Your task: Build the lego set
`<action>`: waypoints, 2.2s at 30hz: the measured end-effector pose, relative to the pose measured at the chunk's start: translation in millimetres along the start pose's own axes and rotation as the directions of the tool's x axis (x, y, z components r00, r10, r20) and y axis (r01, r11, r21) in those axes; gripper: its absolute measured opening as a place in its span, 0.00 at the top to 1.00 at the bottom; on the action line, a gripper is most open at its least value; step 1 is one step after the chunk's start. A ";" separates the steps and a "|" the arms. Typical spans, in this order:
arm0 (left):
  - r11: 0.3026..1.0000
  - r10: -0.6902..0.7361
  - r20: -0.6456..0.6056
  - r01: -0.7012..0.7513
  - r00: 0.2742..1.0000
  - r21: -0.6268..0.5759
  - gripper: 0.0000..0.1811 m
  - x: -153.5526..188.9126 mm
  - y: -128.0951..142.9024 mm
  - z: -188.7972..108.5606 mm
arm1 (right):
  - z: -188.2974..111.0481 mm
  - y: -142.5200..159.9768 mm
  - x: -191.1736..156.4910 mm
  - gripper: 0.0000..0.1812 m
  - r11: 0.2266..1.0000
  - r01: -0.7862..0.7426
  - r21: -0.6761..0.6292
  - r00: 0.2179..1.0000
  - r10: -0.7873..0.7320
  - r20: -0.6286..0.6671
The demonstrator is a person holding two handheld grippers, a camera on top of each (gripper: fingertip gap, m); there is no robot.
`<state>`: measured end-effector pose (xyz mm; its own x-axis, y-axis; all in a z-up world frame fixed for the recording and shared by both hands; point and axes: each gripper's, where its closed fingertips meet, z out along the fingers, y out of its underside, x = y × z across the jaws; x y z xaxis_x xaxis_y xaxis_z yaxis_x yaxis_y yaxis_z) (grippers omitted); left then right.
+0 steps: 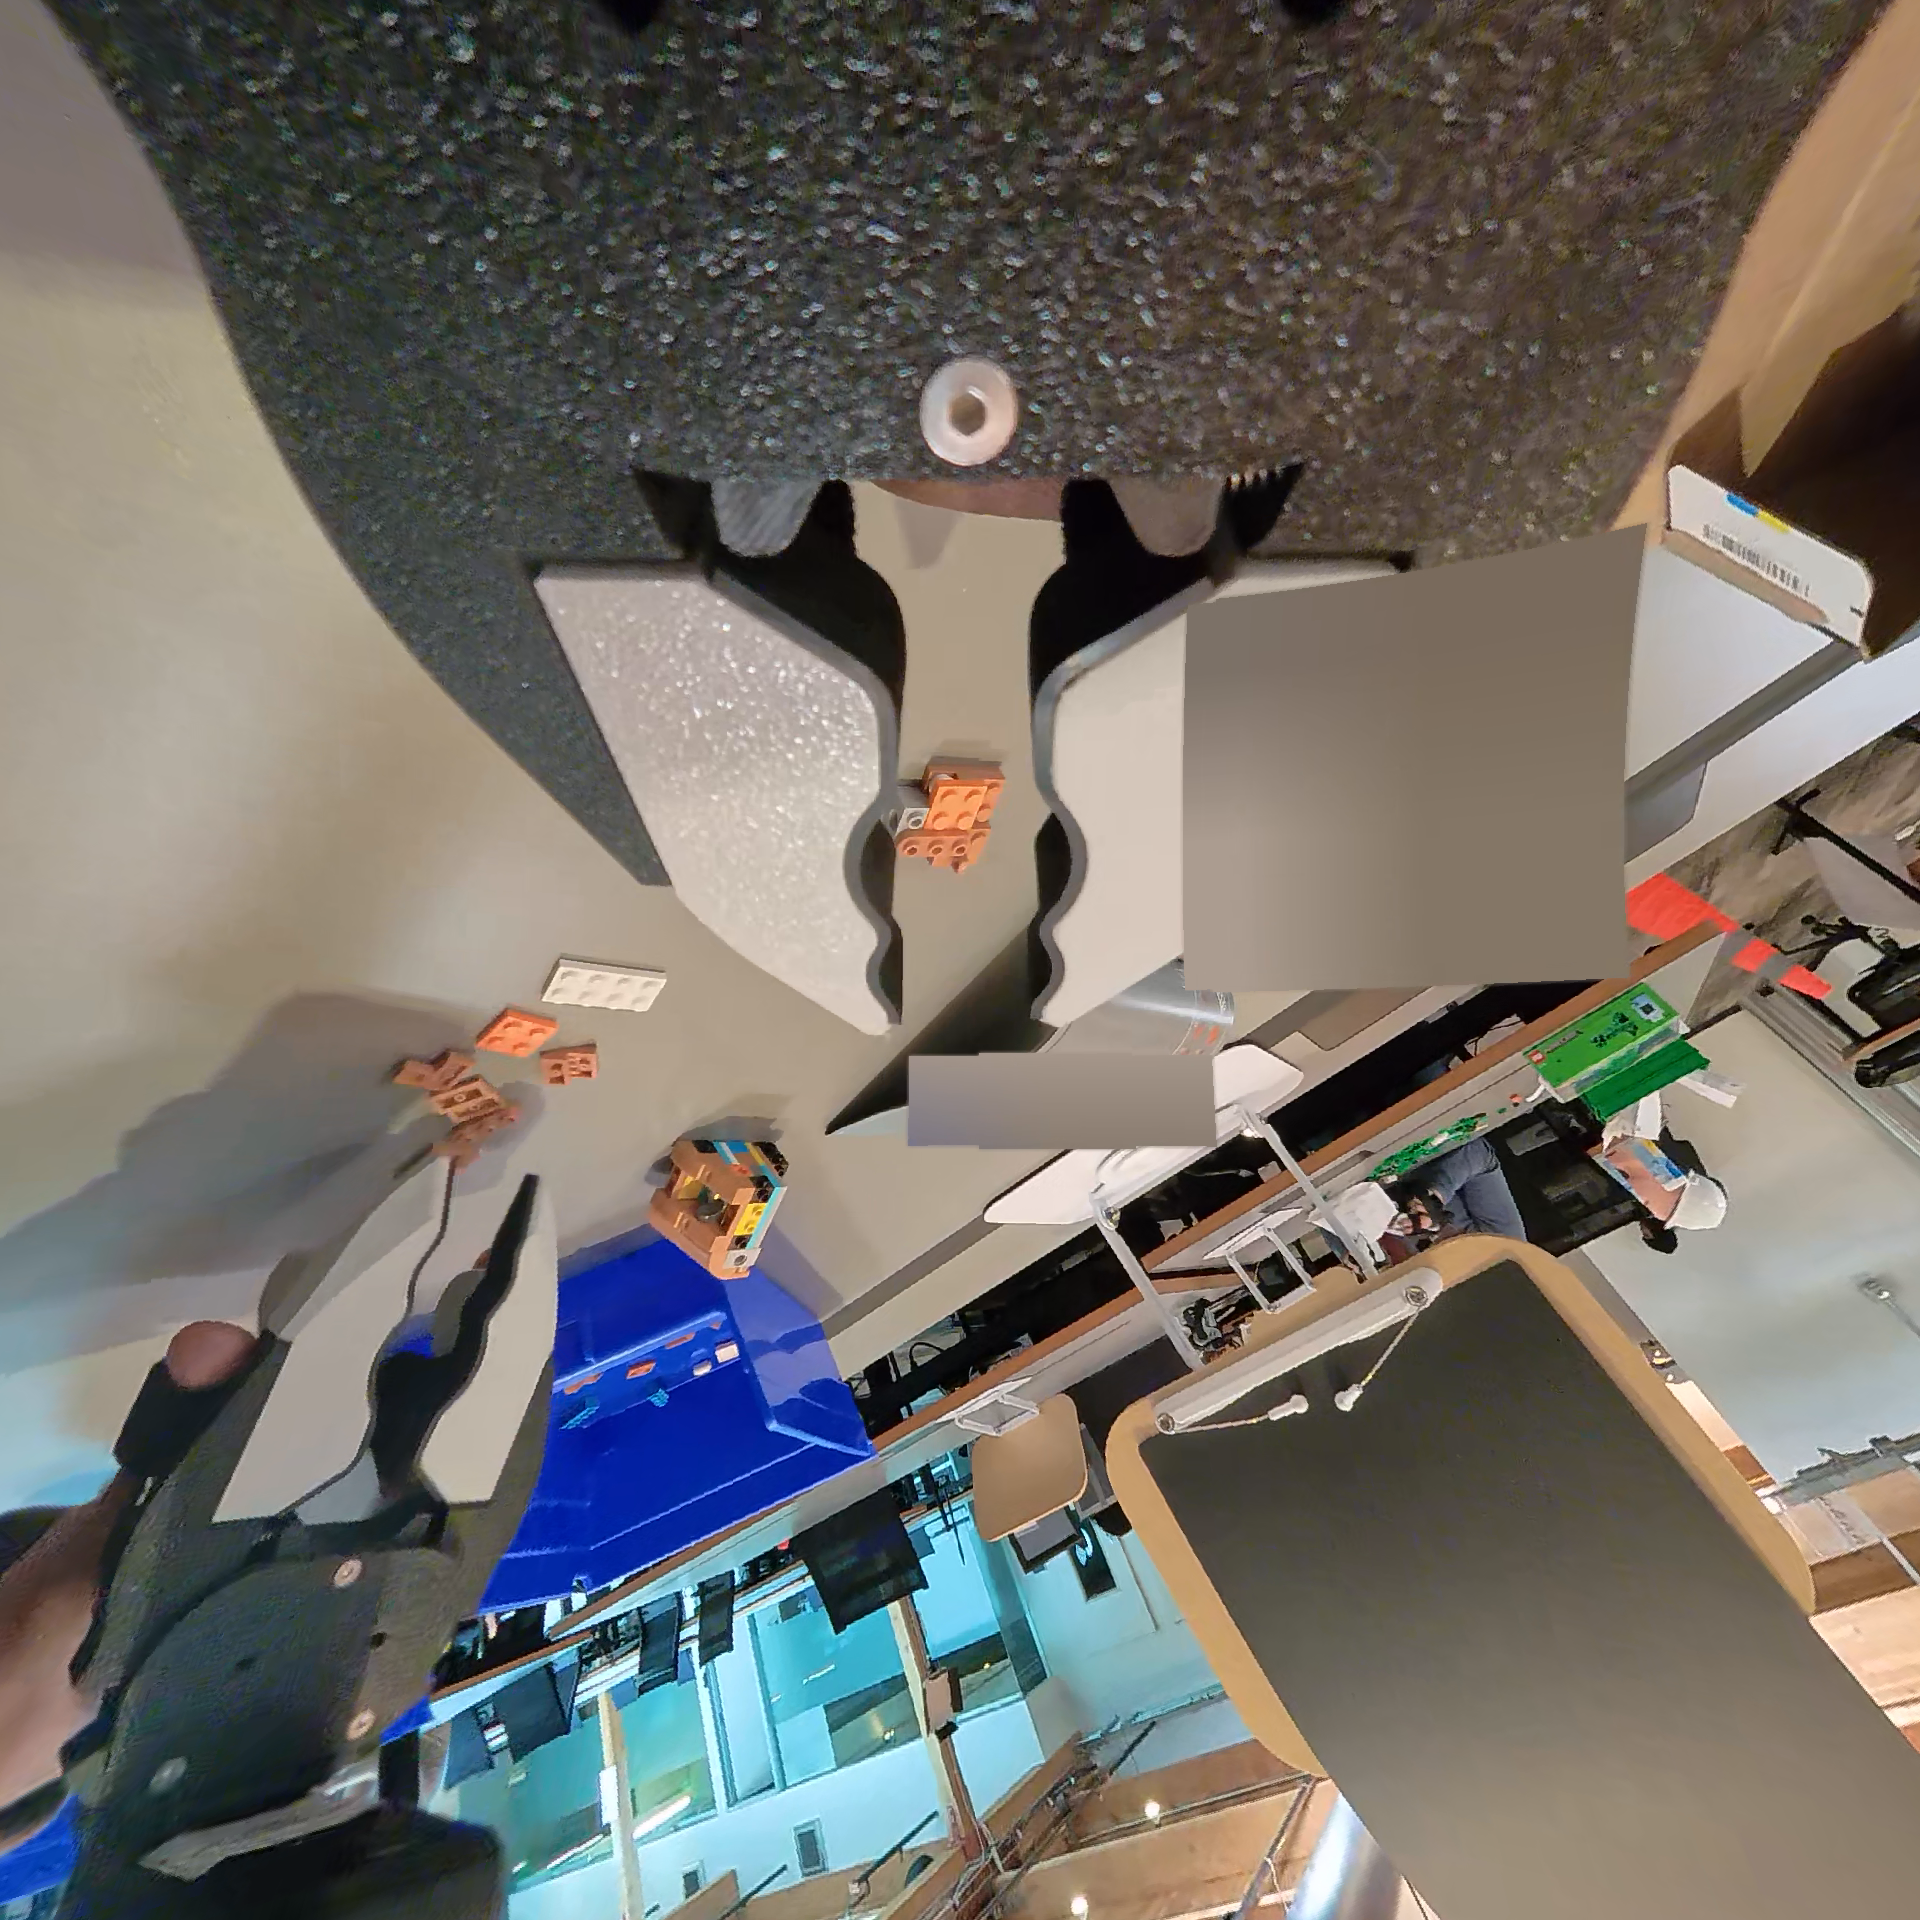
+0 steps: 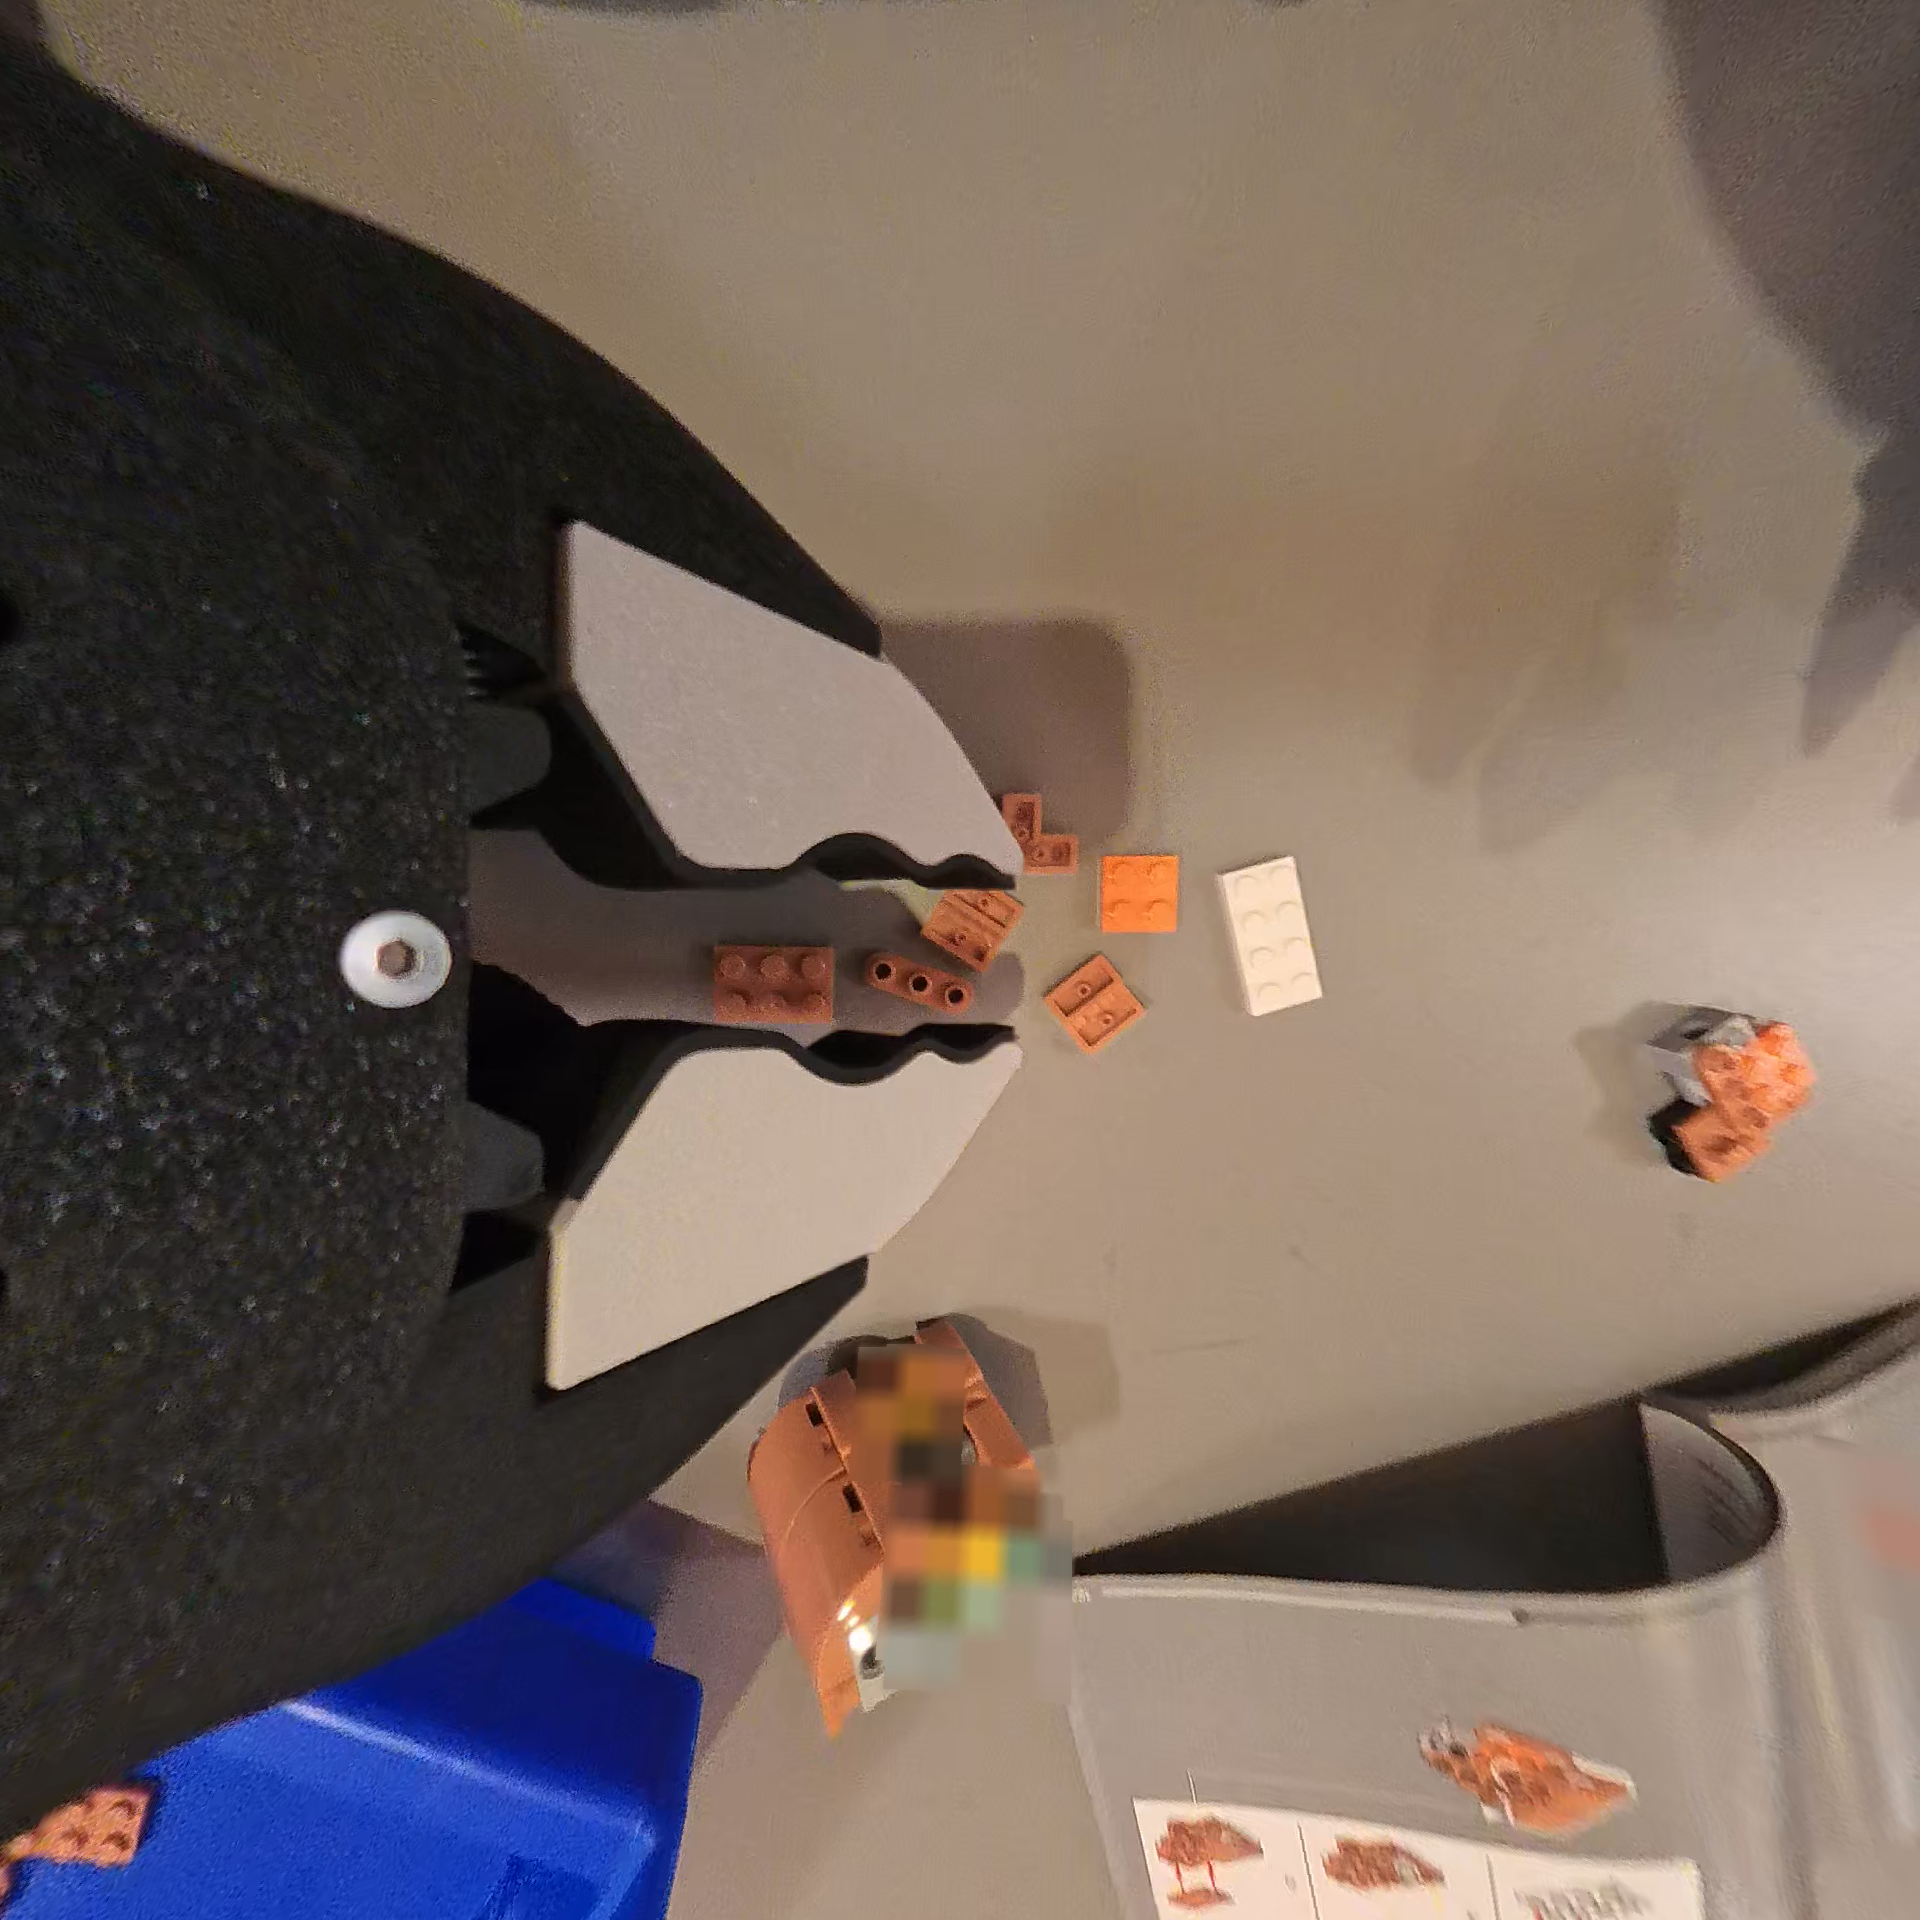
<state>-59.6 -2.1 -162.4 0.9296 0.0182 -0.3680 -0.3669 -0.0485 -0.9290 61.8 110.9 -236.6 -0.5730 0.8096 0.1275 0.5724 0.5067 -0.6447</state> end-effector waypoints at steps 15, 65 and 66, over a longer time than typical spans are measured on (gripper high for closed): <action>0.999 -0.032 -0.008 0.032 0.999 -0.043 0.88 -1.4 9.8 4.4 | -25.6 -2.5 39.2 0.86 0.908 -0.084 0.411 0.971 0.167 -0.170; 0.982 -0.171 0.087 0.177 0.981 -0.068 0.88 -33.1 22.6 11.4 | -164.1 48.4 115.6 0.87 0.968 0.247 -0.034 0.958 -0.249 -0.143; 0.983 -0.165 0.096 0.172 0.982 -0.070 0.88 -34.8 23.3 12.3 | -164.8 59.1 125.0 0.87 0.967 0.247 -0.064 0.959 -0.253 -0.127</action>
<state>-100.9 8.4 -171.8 0.9697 0.1214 -0.2118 -0.1983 -0.1141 -0.9735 120.7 291.0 -134.5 -0.6199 0.6859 0.3811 0.4496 0.7085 -0.5440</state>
